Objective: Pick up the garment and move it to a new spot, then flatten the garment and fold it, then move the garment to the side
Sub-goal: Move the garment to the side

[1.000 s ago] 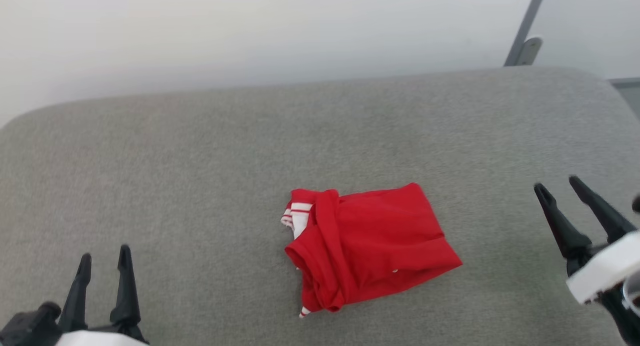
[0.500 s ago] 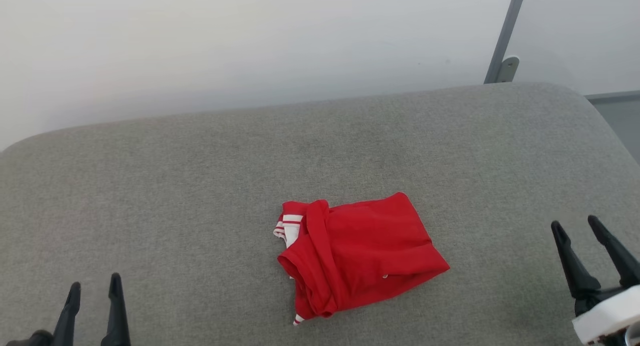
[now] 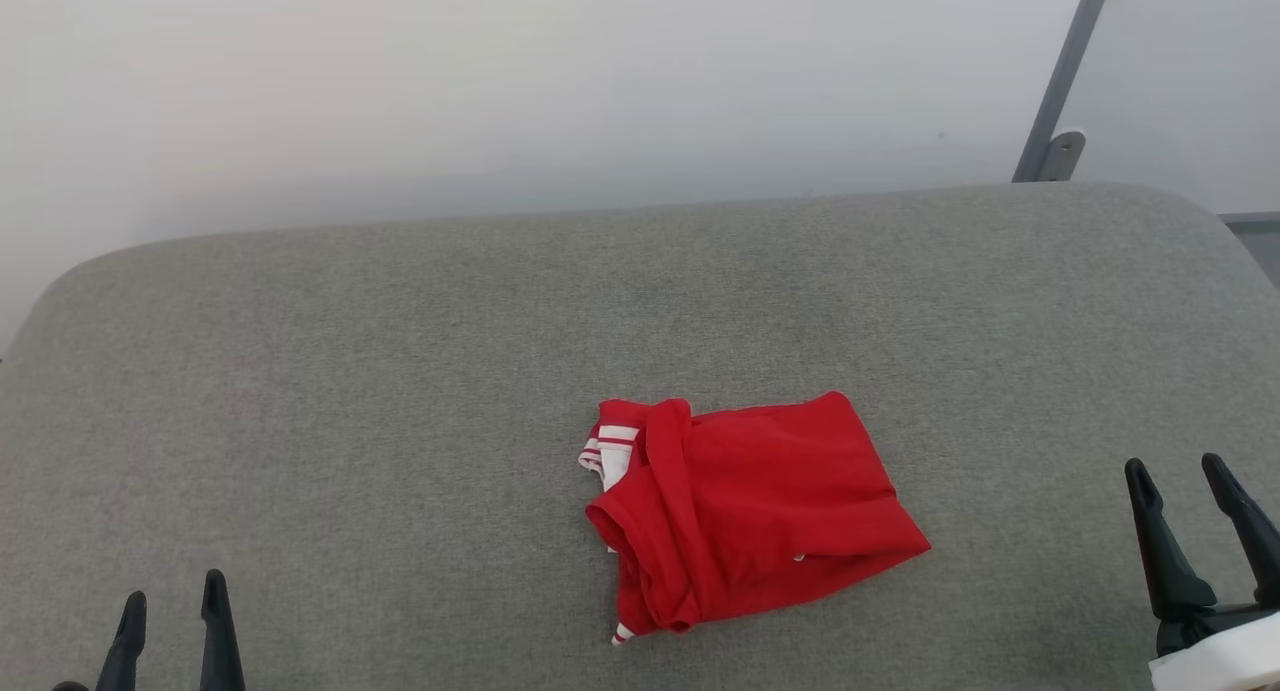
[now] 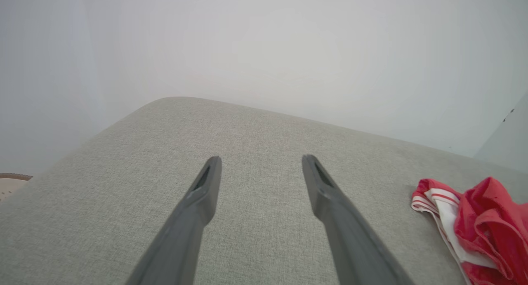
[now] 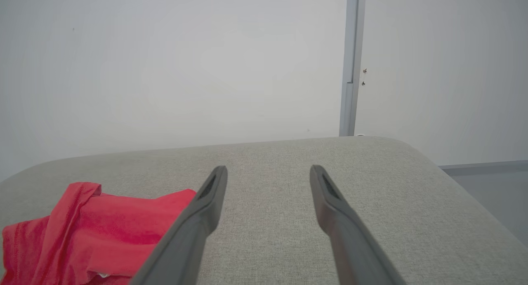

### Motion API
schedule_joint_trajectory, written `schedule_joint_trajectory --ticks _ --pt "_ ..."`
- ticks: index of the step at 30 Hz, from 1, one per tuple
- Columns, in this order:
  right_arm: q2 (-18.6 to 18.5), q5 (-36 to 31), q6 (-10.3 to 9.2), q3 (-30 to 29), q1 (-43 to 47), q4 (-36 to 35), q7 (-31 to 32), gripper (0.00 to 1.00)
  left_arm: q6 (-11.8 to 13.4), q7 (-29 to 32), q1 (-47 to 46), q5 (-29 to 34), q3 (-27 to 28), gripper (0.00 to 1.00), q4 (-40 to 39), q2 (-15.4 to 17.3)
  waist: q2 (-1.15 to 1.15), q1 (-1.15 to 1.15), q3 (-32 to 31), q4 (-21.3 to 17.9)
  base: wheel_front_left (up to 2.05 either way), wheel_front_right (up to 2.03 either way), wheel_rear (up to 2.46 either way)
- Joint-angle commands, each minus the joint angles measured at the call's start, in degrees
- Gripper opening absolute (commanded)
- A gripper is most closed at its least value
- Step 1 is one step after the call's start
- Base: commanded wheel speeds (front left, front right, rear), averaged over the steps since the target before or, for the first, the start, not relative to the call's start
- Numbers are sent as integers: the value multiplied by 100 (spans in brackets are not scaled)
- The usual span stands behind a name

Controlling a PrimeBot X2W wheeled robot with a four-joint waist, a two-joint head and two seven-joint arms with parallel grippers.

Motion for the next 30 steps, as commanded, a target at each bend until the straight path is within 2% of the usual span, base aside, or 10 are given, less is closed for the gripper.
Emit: schedule_joint_trajectory --ticks 1,20,25,30 --pt "41 -29 0 -31 41 -39 -23 100 -17 -30 -13 -52 -11 100 7 25 0 0 1 23 0 0 0" --pt "80 -73 0 1 63 -85 -24 100 -19 -31 -16 -28 -158 100 58 95 0 0 41 227 0 0 0" --pt "-99 44 0 333 -152 39 -24 100 -19 -31 -91 55 -297 100 -5 112 0 0 66 382 0 0 0" --pt "-427 319 0 1015 -543 406 75 100 -19 -31 -163 115 -459 100 -76 115 0 0 119 601 0 0 0"
